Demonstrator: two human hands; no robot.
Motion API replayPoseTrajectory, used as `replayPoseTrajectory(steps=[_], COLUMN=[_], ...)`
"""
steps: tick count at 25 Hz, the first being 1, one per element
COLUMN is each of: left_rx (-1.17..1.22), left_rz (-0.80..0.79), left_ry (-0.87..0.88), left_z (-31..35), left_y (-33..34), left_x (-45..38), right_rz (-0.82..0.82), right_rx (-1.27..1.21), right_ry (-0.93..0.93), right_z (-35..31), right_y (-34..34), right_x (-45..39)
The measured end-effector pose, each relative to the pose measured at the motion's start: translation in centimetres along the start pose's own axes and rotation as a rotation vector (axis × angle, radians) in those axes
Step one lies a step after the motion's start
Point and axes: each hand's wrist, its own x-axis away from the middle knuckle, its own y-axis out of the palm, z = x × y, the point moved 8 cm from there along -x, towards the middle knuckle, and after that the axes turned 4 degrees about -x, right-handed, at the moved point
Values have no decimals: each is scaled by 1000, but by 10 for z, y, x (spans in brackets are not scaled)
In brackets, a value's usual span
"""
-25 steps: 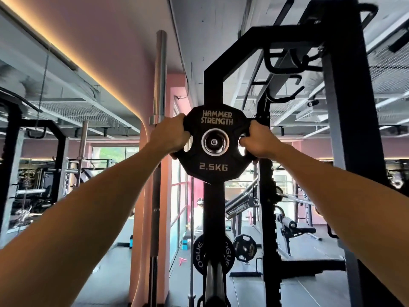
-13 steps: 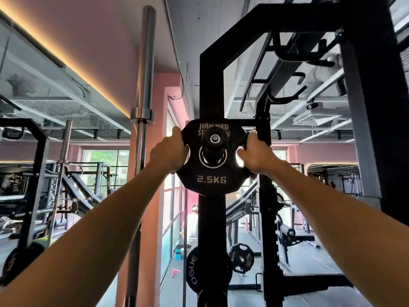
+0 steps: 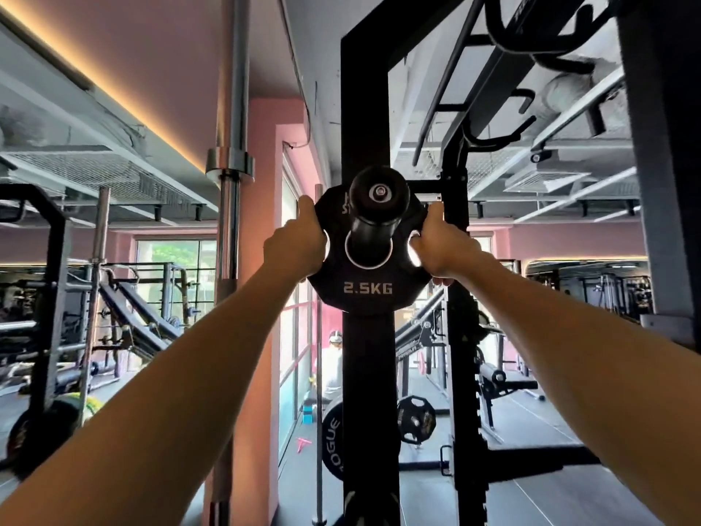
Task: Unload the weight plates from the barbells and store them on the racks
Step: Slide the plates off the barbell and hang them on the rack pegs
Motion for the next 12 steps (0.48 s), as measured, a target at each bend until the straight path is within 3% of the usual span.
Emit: replayPoseTrajectory(steps=[5,8,12], left_rx=[1,95,38], left_rz=[-243,-343,-395], left_ry=[-114,-96,-28], left_z=[-6,-9,10], left_y=[0,-12,-41], left_x=[34,72,138], right_rz=[-99,-154,-219], right_rx=[7,44,37], right_ry=[61,23,-45], right_z=[9,16,25], right_y=[8,1,-12], right_x=[34,70,130])
